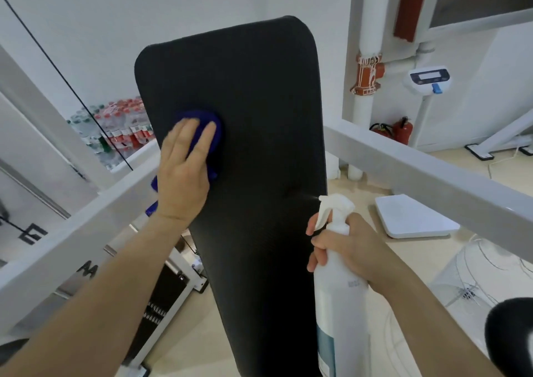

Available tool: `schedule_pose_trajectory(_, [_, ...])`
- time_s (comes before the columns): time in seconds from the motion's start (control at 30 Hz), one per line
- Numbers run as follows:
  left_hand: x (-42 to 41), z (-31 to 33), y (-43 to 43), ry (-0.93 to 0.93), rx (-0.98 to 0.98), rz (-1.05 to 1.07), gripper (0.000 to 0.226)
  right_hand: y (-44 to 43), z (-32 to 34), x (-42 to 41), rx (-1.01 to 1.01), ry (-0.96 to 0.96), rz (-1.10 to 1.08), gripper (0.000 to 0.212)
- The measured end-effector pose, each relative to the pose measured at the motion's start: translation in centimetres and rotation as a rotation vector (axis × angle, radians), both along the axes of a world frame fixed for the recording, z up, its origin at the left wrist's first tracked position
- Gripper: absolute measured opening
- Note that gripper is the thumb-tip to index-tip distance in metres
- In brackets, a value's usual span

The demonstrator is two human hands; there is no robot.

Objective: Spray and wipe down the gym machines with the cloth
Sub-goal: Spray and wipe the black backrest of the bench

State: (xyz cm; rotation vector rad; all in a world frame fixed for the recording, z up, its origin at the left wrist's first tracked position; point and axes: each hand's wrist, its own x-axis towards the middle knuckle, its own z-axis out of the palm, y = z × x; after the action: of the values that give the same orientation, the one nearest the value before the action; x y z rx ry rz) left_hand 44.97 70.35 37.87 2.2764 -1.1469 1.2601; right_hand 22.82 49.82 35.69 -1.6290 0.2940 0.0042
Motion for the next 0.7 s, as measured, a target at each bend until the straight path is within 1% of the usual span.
schedule_pose_trajectory(0.07, [-1.6, -2.2, 0.9, 0.086, 0.053, 0.008, 0.053, 0.0, 0.0, 0.3, -0.006, 0.006, 0.035, 0.012])
schedule_pose_trajectory(0.13, [-3.0, -4.3, 1.9, 0.143, 0.146, 0.029, 0.063, 0.1, 0.0, 0.6, -0.02, 0.004, 0.051, 0.016])
schedule_pose_trajectory(0.27, [-5.7, -8.1, 3.1, 0.261, 0.276, 0.082, 0.093, 0.9, 0.0, 1.3, -0.063, 0.0, 0.088, 0.005])
schedule_pose_trajectory(0.37, [-6.8, -9.4, 3.8, 0.342, 0.378, 0.099, 0.104, 1.7, -0.5, 1.6, -0.058, 0.015, 0.133, 0.006])
schedule_pose_trajectory(0.4, [-6.9, -9.4, 4.3, 0.342, 0.415, 0.106, 0.105, 1.9, -0.6, 1.8, -0.046, 0.019, 0.145, 0.008])
schedule_pose_trajectory(0.47, [-7.0, -9.2, 5.0, 0.337, 0.478, 0.112, 0.105, 1.9, -0.8, 1.9, -0.01, 0.037, 0.164, 0.019])
schedule_pose_trajectory(0.53, [-6.9, -8.6, 5.8, 0.336, 0.498, 0.131, 0.103, 2.1, -0.9, 2.3, 0.002, 0.068, 0.186, 0.025])
schedule_pose_trajectory(0.63, [-6.2, -6.9, 6.5, 0.324, 0.478, 0.146, 0.099, 2.5, -1.3, 3.3, -0.03, 0.055, 0.192, 0.025])
schedule_pose_trajectory(0.7, [-5.7, -4.5, 6.5, 0.307, 0.435, 0.15, 0.093, 2.9, -1.1, 4.0, -0.051, 0.026, 0.193, 0.023])
